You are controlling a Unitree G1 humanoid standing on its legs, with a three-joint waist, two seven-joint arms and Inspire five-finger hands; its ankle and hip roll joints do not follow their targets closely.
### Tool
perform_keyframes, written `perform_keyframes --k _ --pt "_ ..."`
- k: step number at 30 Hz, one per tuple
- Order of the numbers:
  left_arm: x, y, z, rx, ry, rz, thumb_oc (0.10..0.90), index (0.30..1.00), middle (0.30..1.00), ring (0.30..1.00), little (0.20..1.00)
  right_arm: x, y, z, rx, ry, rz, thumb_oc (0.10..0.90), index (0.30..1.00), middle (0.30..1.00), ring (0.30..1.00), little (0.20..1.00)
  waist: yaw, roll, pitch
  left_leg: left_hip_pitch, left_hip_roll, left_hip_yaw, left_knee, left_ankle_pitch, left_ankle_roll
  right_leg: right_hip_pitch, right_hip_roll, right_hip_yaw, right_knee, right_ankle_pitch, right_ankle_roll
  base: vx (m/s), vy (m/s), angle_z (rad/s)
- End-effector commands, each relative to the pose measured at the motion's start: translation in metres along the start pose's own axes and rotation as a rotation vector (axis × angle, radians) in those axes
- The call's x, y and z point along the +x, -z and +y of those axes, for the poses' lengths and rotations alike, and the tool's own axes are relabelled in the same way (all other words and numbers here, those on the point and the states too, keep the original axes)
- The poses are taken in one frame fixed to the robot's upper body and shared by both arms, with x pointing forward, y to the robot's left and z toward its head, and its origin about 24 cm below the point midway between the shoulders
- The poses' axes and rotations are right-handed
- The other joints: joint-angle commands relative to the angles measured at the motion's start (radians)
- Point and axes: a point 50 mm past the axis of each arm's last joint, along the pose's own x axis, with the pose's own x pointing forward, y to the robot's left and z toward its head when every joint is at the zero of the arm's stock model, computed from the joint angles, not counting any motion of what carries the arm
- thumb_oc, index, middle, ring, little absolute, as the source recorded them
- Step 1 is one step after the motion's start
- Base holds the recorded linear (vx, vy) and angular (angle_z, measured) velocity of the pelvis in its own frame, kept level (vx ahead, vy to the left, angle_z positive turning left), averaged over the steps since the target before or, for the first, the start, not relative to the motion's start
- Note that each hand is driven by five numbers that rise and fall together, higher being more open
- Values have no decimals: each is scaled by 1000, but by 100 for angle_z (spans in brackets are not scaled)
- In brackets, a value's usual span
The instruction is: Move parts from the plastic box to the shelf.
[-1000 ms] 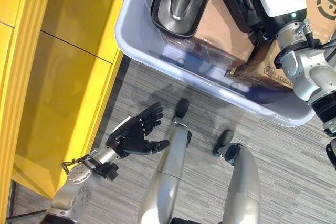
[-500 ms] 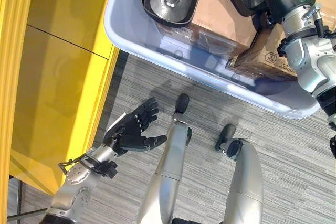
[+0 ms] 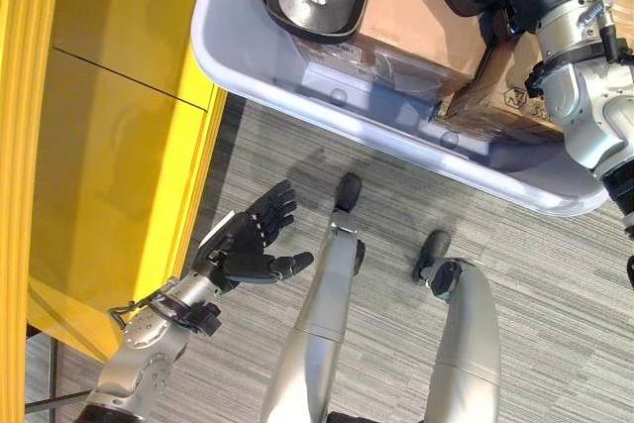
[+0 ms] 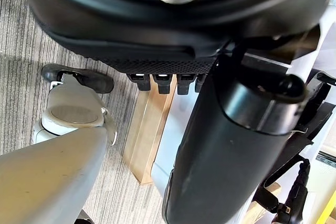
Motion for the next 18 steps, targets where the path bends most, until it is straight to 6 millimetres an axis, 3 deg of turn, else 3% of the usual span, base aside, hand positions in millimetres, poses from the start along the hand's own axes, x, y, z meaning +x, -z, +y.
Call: perform_keyframes --k 1,6,7,8,9,10,18 --pt "2 -18 -7 13 61 -130 900 1000 1000 1000 1000 2 11 1 -69 -46 18 900 1000 1000 1000 1000 29 80 4 18 -39 84 -16 -91 116 44 72 -29 65 -78 -84 0 0 0" --pt "2 -18 -7 25 61 -123 900 1000 1000 1000 1000 2 17 -1 -105 -19 64 900 1000 1000 1000 1000 29 80 4 23 -36 83 -25 -88 117 48 72 -31 57 -76 -82 0 0 0" --pt "3 -17 -7 25 60 -126 900 1000 1000 1000 1000 2 18 0 -118 -16 69 724 753 753 753 753 30 80 4 23 -34 83 -27 -88 117 50 70 -33 56 -76 -83 0 0 0" --pt "3 -17 -7 25 60 -126 900 1000 1000 1000 1000 2 18 0 -118 -16 69 724 753 753 753 753 30 80 4 23 -34 83 -27 -87 117 50 70 -33 56 -76 -83 0 0 0" --pt "3 -17 -8 24 59 -128 900 1000 1000 1000 1000 2 17 1 -118 -19 68 596 575 575 575 575 30 81 4 23 -34 83 -28 -87 116 50 71 -33 56 -77 -83 0 0 0" --pt "4 -17 -8 24 54 -131 900 1000 1000 1000 1000 2 15 2 -110 -34 62 400 300 300 300 300 31 81 4 23 -33 82 -32 -85 116 52 70 -33 53 -77 -83 0 0 0" --pt "4 -17 -9 35 59 -125 900 1000 1000 1000 1000 3 16 1 -140 16 50 400 300 300 300 300 38 83 4 18 -35 79 -31 -83 115 48 67 -38 61 -80 -85 0 0 0"
